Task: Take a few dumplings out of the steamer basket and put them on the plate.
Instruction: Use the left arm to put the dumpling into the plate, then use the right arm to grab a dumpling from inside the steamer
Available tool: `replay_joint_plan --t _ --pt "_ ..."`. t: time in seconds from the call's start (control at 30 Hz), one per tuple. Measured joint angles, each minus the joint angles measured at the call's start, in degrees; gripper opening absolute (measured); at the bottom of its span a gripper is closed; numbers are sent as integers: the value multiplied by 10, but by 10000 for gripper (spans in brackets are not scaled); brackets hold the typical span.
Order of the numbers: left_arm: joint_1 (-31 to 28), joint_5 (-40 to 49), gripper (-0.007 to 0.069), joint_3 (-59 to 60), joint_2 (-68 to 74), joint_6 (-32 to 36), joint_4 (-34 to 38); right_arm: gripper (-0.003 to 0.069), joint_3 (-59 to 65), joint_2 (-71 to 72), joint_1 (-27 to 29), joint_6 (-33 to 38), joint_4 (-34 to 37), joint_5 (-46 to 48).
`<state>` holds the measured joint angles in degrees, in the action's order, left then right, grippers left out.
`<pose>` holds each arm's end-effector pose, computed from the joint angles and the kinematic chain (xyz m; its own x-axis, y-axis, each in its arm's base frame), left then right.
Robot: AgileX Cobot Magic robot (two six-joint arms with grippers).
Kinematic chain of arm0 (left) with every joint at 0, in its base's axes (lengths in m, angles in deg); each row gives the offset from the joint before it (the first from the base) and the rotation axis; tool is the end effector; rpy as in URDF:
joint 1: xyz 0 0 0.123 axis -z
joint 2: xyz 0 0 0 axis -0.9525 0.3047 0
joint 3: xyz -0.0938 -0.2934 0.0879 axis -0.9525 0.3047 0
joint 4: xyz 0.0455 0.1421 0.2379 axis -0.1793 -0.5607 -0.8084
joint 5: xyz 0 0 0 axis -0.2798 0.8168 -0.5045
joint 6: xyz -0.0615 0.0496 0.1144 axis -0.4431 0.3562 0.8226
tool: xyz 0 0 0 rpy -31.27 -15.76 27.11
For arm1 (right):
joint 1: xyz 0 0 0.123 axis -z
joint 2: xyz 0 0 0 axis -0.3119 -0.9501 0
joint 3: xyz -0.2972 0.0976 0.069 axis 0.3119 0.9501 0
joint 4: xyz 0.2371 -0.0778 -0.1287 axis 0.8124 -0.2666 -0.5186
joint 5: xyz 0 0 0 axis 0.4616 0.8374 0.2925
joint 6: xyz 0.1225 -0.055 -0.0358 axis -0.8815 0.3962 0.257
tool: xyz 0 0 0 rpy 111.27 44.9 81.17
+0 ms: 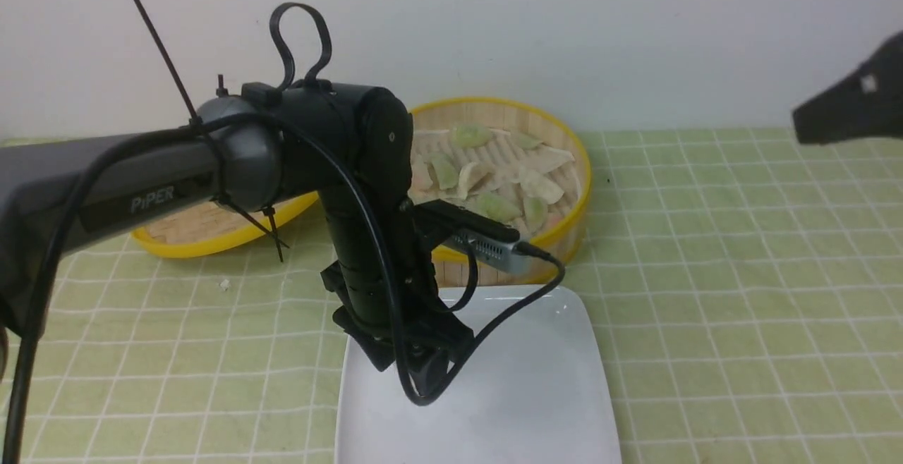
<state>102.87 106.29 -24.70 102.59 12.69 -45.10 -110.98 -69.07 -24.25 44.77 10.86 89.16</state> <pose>0.3400 -0.2372 0.1730 -0.8008 0.5990 -0.0005 0.5839 0.7804 -0.2237 0.2789 0.0979 0.4073 -0.7850 -0.2179 -0.5800 -0.4714 0.8174 0.3310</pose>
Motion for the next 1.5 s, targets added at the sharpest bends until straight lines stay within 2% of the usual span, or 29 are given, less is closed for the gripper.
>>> replay_joint_plan --t 0.07,0.13,0.27,0.37,0.63,0.73,0.93,1.1,1.3,1.37,1.43,1.5 --pt "0 7 417 0 -8 -10 -2 -12 -37 -39 -39 -13 -12 0" --pt "0 7 356 0 -24 -16 -6 -10 -62 -71 -63 -24 -30 0" --pt "0 8 89 0 -104 -28 -11 -2 -137 -179 -107 -79 -105 -9" --pt "0 11 13 1 -182 -39 -9 25 -193 -257 -124 -97 -147 -31" --pt "0 28 -6 1 -357 -61 -3 160 -344 -441 -148 -106 -171 -40" --pt "0 37 -6 1 -415 -66 -3 251 -392 -513 -157 -110 -175 -37" --pt "0 39 -6 1 -477 -74 -3 370 -426 -583 -169 -145 -205 -34" --pt "0 41 -6 1 -514 -76 -3 413 -428 -622 -178 -166 -243 -34" --pt "0 43 -6 1 -536 -76 -3 402 -433 -646 -185 -167 -258 -60" --pt "0 47 -6 1 -538 -76 -3 343 -434 -647 -185 -167 -258 -61" --pt "0 50 -6 1 -540 -76 -2 183 -445 -649 -184 -167 -259 -46" --pt "0 50 -6 1 -539 -77 -2 162 -464 -649 -184 -167 -257 -21"
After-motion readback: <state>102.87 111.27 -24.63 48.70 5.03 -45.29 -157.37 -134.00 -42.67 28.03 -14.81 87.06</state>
